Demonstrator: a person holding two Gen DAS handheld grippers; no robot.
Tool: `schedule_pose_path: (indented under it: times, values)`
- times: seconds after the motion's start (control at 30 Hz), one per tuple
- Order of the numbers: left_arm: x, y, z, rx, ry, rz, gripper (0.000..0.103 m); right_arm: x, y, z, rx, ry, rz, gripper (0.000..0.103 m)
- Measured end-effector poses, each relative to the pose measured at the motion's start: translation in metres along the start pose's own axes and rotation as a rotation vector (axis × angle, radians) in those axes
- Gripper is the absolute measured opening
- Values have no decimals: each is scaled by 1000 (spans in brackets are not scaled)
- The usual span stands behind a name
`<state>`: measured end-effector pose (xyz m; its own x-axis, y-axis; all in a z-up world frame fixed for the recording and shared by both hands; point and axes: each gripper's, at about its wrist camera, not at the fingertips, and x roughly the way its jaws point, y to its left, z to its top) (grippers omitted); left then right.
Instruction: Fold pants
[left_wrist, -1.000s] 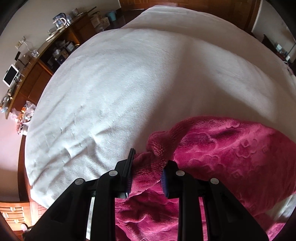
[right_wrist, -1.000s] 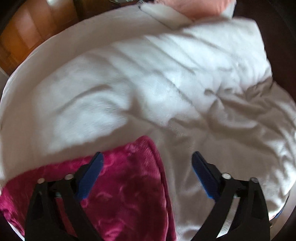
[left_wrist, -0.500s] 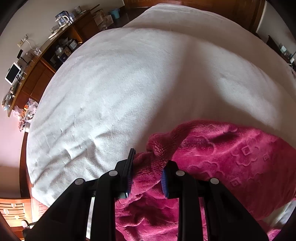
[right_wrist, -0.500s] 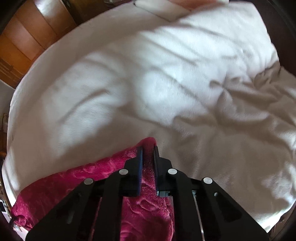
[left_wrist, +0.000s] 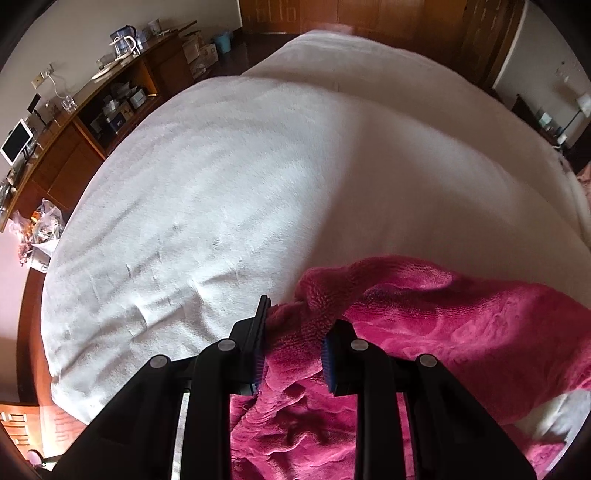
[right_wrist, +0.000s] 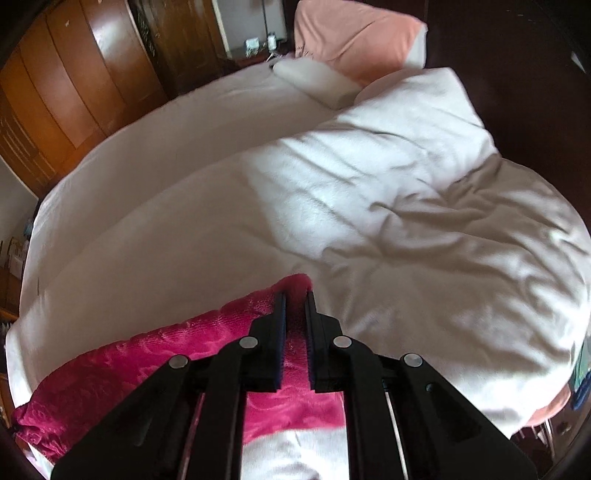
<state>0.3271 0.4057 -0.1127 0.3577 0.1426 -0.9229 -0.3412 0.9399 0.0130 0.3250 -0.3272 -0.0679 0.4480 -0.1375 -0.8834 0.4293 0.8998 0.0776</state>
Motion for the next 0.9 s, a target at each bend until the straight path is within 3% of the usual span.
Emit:
schedule_pose_path:
  times: [0.5, 0.73, 0.9]
  values:
    - [-65, 51, -64, 29, -95, -153, 24, -92, -47, -107, 119, -78, -58, 8]
    - [-90, 73, -121, 4, -104, -155, 24, -100, -87, -158, 157, -65, -62, 8]
    - [-92, 83, -170, 0, -55, -106, 24, -104, -119, -205, 174, -36, -47, 8]
